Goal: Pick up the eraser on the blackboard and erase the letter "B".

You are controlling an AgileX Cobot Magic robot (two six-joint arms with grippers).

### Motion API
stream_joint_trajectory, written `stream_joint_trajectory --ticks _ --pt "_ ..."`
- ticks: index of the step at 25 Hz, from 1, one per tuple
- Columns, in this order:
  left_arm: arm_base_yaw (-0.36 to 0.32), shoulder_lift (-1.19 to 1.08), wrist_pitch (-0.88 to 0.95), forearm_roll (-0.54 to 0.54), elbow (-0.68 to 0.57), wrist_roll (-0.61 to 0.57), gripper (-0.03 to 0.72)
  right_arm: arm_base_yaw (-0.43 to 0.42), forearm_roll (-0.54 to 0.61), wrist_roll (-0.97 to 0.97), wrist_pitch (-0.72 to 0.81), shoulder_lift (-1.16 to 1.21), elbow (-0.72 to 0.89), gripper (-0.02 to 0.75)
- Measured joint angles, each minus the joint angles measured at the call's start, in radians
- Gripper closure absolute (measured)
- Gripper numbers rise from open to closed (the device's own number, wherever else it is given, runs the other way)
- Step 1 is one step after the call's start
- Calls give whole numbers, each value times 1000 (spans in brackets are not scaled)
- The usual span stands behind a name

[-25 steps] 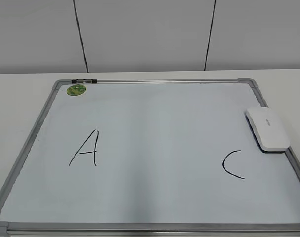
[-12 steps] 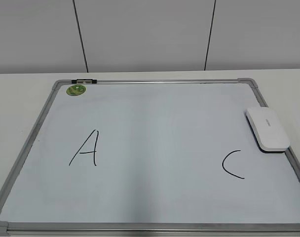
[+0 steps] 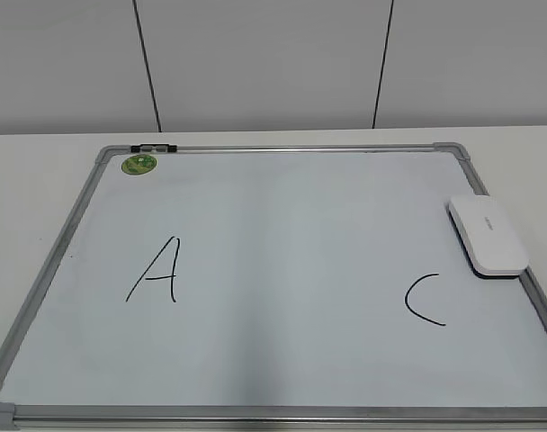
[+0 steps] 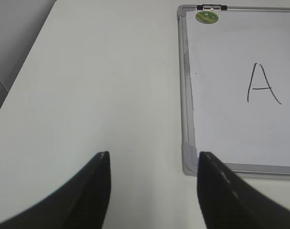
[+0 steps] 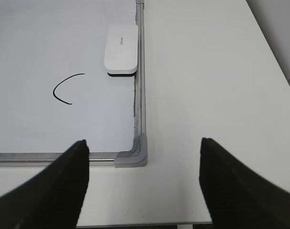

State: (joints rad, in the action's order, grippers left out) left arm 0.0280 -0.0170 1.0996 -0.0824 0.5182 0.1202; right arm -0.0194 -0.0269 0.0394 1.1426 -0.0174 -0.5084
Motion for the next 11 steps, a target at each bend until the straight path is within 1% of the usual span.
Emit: stream_joint_trajectory --ticks 11 --pt "0 0 0 0 0 0 251 0 0 0 0 0 0 204"
